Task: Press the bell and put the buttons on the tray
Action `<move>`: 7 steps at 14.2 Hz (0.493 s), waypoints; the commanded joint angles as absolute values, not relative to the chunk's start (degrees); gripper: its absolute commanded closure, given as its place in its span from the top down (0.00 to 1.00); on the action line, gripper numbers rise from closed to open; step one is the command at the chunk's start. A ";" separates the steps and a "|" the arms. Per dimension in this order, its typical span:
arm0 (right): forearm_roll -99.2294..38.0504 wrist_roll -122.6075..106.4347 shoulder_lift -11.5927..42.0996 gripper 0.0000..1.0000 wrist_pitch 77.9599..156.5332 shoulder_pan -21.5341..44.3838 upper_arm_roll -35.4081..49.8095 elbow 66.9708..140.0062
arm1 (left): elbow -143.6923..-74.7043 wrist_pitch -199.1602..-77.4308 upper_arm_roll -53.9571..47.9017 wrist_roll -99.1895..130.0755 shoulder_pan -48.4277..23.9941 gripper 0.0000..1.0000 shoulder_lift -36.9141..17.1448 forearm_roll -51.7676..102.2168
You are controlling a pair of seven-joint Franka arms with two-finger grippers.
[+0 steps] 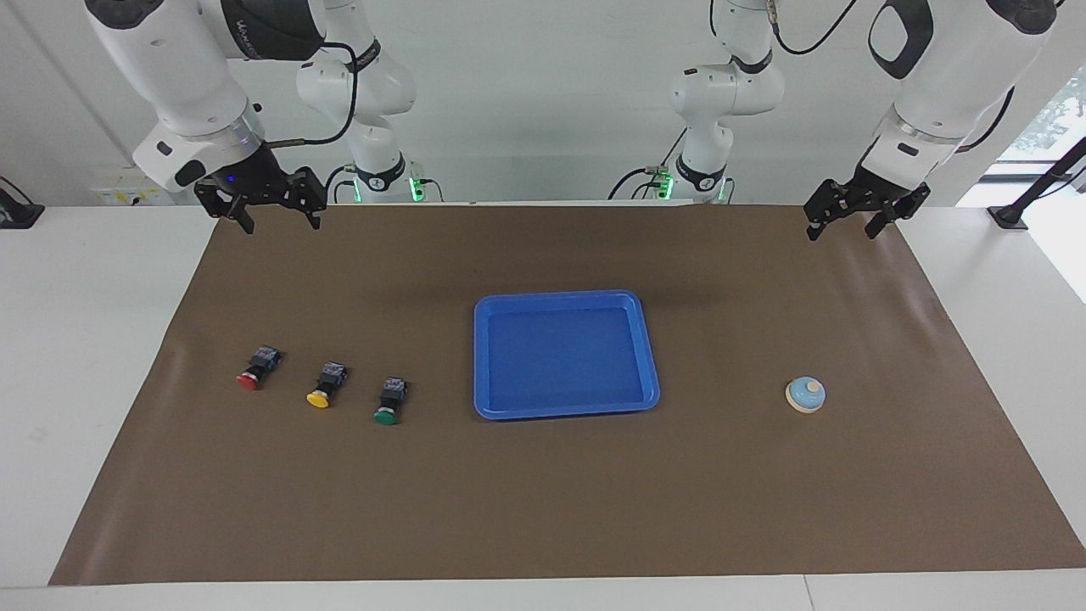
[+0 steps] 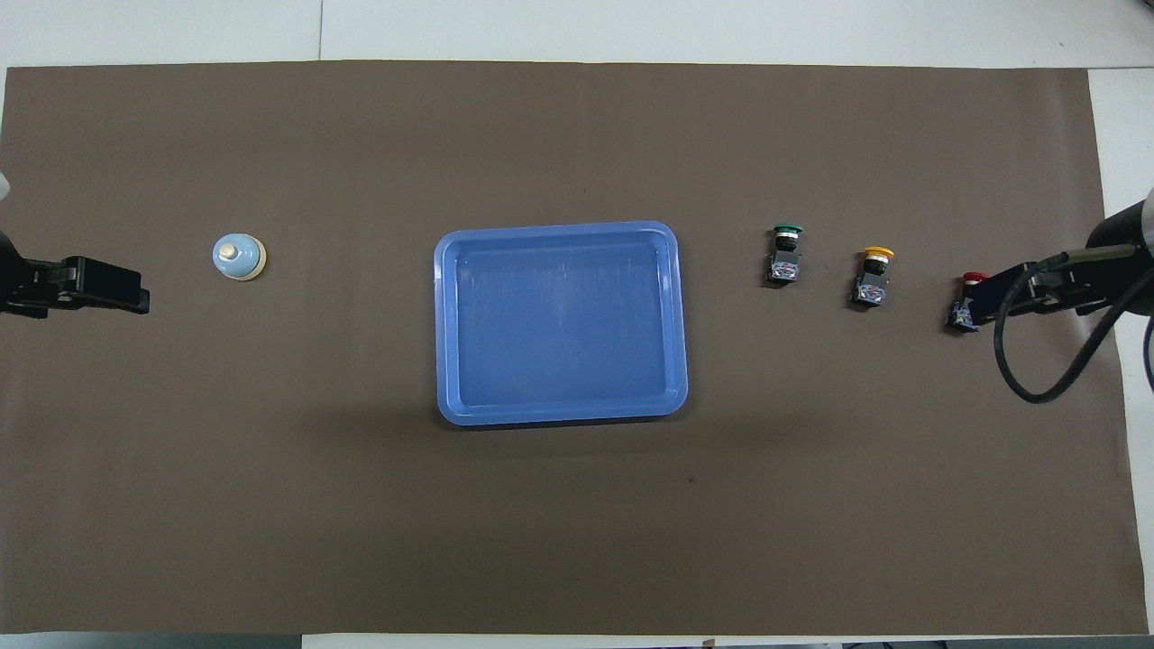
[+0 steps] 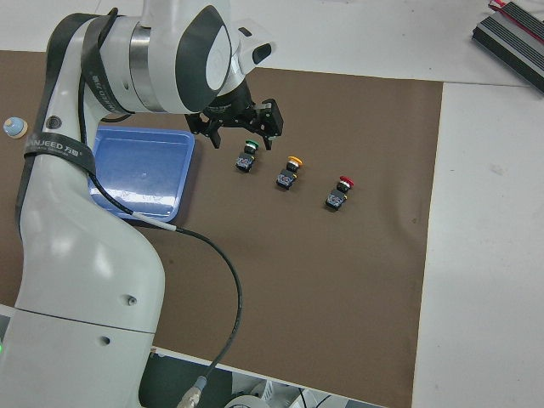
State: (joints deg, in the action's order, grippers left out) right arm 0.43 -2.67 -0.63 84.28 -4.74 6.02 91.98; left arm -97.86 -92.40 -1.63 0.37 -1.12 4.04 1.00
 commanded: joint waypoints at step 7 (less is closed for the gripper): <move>0.44 -3.52 -1.32 1.00 83.58 -5.98 6.94 92.37 | -99.83 -97.51 -1.58 0.52 -1.41 0.94 4.39 1.41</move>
State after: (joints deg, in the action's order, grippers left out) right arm 0.43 -2.67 -0.63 84.28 -4.74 6.03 91.98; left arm -97.96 -92.72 -1.87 0.38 -1.18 4.05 1.00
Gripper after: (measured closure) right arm 0.000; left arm 0.000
